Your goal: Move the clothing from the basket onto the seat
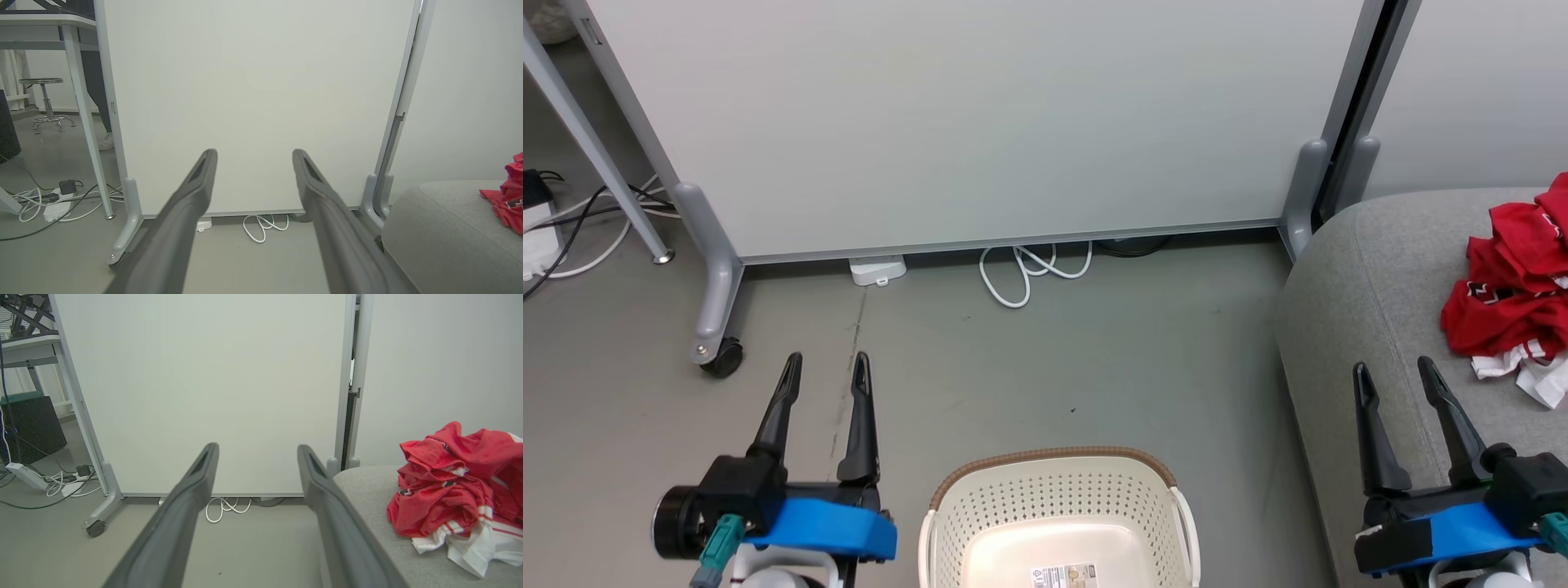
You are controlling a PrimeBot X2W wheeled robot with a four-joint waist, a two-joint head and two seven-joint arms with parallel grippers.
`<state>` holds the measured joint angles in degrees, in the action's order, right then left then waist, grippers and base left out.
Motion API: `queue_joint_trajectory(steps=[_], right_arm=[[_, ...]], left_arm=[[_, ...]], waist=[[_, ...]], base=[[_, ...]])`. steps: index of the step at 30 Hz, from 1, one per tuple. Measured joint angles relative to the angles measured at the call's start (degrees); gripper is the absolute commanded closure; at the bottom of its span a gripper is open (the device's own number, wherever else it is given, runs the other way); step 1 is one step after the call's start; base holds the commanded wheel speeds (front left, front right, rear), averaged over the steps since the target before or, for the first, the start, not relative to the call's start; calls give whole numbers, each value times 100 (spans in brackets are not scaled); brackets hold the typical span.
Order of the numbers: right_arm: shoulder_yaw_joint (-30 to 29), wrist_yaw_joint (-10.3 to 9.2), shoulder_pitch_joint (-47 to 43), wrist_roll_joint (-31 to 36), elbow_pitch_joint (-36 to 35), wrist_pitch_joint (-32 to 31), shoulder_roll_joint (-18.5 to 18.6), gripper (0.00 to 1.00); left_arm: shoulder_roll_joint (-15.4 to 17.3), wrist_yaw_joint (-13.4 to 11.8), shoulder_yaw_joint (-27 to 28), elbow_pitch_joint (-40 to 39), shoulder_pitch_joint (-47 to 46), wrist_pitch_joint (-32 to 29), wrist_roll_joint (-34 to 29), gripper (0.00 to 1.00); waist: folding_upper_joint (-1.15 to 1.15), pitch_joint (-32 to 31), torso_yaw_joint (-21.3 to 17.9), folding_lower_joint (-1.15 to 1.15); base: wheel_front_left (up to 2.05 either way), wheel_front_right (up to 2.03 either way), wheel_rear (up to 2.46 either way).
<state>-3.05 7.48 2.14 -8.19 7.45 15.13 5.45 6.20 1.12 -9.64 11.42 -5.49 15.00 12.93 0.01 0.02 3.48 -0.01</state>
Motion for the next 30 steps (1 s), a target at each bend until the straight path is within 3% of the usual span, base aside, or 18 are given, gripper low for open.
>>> queue_joint_trajectory(steps=[13,29,30], right_arm=[[-63,0,-148,-1,54,0,-171,0],[9,0,-168,-48,143,-1,-237,0],[11,0,-170,-53,152,0,-241,100]], left_arm=[[-223,282,564,-142,450,0,-287,0],[-315,397,802,-82,514,0,-469,0],[-320,397,806,-77,516,-2,-469,100]], waist=[[0,-114,122,0],[0,-128,103,1],[0,-129,100,1]], base=[[0,0,0],[0,0,0],[0,0,0]])
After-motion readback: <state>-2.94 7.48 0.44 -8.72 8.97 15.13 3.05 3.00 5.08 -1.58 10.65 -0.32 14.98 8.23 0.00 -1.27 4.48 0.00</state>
